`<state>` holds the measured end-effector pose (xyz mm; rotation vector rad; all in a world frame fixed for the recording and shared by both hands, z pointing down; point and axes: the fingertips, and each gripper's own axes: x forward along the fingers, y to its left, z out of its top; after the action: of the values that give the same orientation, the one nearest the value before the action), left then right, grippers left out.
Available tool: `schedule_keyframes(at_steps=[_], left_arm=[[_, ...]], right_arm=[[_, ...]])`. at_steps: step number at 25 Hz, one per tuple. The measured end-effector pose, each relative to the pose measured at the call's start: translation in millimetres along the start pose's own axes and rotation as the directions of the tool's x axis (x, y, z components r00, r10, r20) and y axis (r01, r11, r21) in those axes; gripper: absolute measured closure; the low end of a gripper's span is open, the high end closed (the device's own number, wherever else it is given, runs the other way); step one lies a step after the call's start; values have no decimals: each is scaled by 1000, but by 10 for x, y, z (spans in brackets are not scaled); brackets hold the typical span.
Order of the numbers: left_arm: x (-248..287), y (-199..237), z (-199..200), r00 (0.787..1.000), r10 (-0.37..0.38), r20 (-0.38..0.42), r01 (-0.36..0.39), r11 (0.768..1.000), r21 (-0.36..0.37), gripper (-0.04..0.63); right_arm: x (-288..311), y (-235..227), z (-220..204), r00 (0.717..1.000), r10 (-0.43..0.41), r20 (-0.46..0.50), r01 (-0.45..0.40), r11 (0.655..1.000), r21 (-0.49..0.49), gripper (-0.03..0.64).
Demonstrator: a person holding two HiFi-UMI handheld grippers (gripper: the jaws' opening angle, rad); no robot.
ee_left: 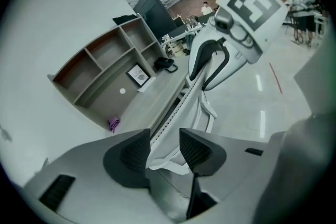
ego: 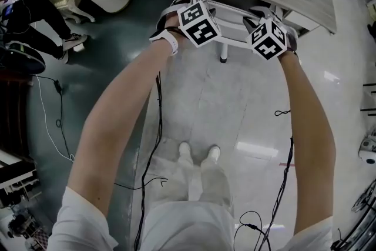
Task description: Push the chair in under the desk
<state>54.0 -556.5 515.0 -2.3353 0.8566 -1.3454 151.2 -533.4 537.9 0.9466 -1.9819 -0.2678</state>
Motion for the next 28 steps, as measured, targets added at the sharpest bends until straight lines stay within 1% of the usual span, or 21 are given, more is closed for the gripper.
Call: schedule_keyframes(at_steps=[2,3,4,5,8,11,13,16,18,20,22,23,25,28], left_arm=[[-140,-1,-5,1000,14,24,-13,998,-55,419],[-217,-30,-25,999,15,32,-12,998,-69,419],[-295,-59,-44,999,16,40,-13,997,-80,419],[-370,-75,-60,999,19,49,-15,995,-98,422],[-556,-27,-93,996,45,72,-31,983,-183,434],[-738,-39,-148,994,59,97,-31,962,-270,459],[-883,-97,-186,990,71,121,-26,941,-337,482],[-1122,-211,-222,983,104,154,-28,902,-430,523],[-1298,-298,-243,976,130,173,-30,873,-487,548],[-1506,-374,-271,969,160,190,-32,838,-545,568],[-1741,-450,-314,962,191,197,-36,801,-597,577],[-1858,-492,-331,957,206,202,-39,787,-616,583],[-2099,-583,-331,947,230,224,-36,769,-638,588],[-2507,-751,-283,935,238,264,-9,759,-651,588]], right_arm=[[72,-65,-21,1000,-14,-19,14,1000,-5,483],[100,-76,-32,1000,-17,-25,17,1000,0,482],[109,-81,-31,1000,-19,-22,20,1000,13,462],[92,-91,-12,1000,-28,-7,29,999,33,437],[-71,-124,137,993,-89,74,83,993,80,433],[-279,14,288,985,-115,130,103,990,101,433],[-445,120,366,977,-136,166,115,984,134,434],[-722,244,425,965,-163,206,126,975,182,448],[-928,334,448,959,-175,223,130,971,202,480],[-1143,433,485,955,-180,235,130,969,211,513],[-1375,537,554,950,-183,253,127,967,222,567],[-1495,593,588,947,-185,263,124,964,233,588],[-1745,711,656,940,-194,281,120,958,259,601],[-2138,907,811,930,-201,308,105,947,303,601]])
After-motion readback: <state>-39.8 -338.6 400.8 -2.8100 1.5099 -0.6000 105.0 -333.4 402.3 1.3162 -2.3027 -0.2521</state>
